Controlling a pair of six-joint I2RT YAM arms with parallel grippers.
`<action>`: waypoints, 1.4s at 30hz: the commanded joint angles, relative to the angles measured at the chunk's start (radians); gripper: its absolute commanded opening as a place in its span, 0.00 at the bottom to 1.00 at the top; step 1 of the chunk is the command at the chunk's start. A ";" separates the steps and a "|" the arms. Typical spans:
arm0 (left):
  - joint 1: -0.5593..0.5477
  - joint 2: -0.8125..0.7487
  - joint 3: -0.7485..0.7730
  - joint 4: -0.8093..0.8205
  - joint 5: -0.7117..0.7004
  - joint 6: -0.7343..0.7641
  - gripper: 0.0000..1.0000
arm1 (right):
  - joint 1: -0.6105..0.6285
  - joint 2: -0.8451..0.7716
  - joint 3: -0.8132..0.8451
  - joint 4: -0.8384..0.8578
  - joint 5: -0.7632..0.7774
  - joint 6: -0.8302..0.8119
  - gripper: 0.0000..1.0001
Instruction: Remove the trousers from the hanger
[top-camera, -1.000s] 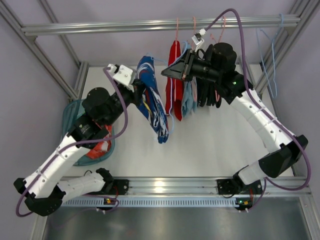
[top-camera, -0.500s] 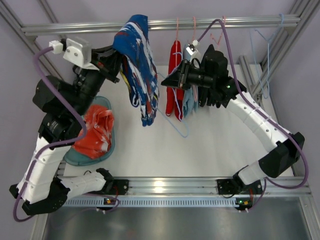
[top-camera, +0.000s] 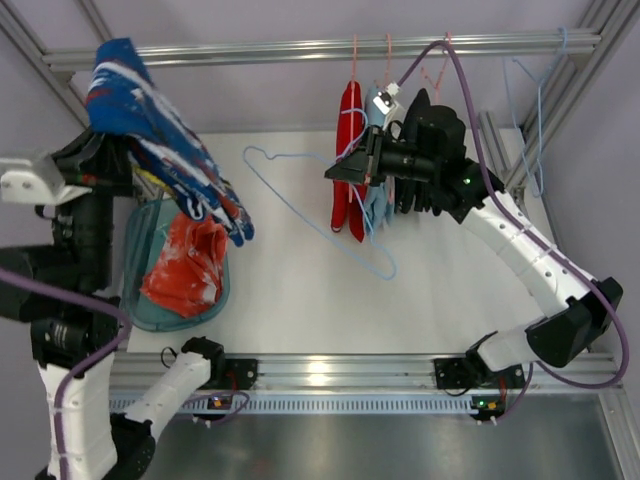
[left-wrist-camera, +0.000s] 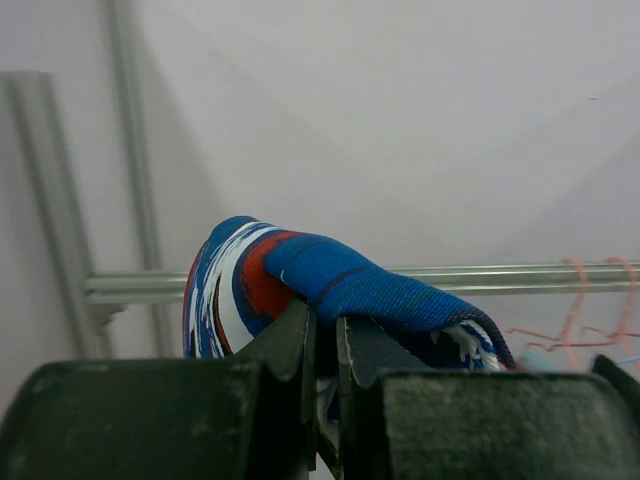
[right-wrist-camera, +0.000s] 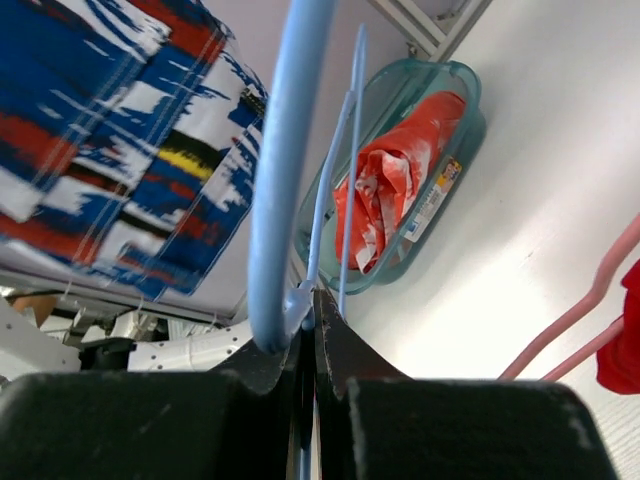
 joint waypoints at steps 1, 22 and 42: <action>0.123 -0.146 -0.070 0.154 -0.048 0.073 0.00 | 0.012 -0.077 0.001 0.035 -0.040 -0.049 0.00; 0.438 -0.671 -0.510 -0.217 -0.240 0.381 0.00 | 0.021 -0.167 0.014 -0.016 -0.085 -0.121 0.00; 0.434 -0.165 -0.872 0.045 -0.079 0.233 0.00 | 0.020 -0.308 0.069 -0.212 -0.083 -0.322 0.00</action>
